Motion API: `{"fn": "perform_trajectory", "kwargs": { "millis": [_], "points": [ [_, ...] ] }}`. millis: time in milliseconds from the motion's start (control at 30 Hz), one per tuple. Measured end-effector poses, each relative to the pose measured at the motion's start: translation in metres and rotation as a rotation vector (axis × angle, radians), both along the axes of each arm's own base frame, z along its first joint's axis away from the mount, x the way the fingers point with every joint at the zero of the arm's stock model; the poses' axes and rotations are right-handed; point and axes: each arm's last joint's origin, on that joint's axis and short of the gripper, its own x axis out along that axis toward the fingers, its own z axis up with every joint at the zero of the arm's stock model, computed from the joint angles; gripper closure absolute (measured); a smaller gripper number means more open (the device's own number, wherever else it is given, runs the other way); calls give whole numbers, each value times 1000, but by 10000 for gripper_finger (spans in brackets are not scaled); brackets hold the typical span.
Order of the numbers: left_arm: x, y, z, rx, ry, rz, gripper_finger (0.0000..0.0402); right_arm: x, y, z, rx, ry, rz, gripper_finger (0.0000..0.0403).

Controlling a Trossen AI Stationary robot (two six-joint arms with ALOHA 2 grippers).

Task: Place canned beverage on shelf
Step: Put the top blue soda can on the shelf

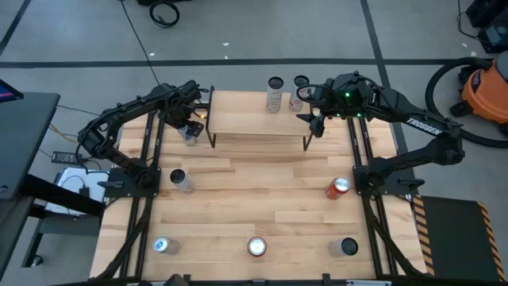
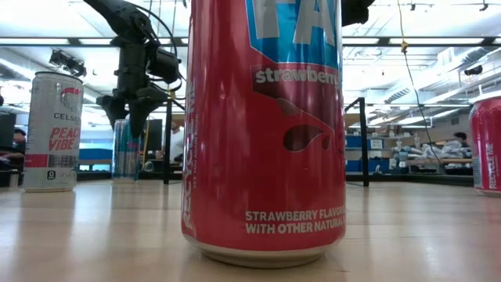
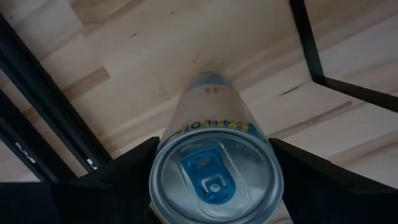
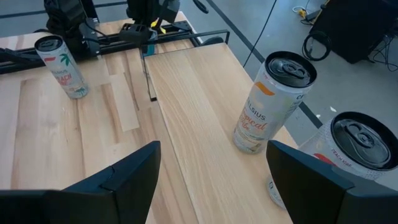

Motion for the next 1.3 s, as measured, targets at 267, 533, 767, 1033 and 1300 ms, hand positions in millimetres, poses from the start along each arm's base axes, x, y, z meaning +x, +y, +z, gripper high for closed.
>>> {"fn": "perform_trajectory", "kwargs": {
  "millis": [267,533,767,1033,1300],
  "points": [
    [-1,-2,0,-16,15,-7,126,0,0,0,0,0,0,101],
    [-2,-3,1,-24,21,-44,171,0,0,0,0,1,0,101],
    [-3,-4,18,-53,45,-83,164,0,0,0,1,1,0,101],
    [6,-6,70,-2,4,-111,166,0,0,0,1,2,0,101],
    [10,-20,146,115,-106,-150,162,1,0,0,1,3,-1,101]
  ]
}}
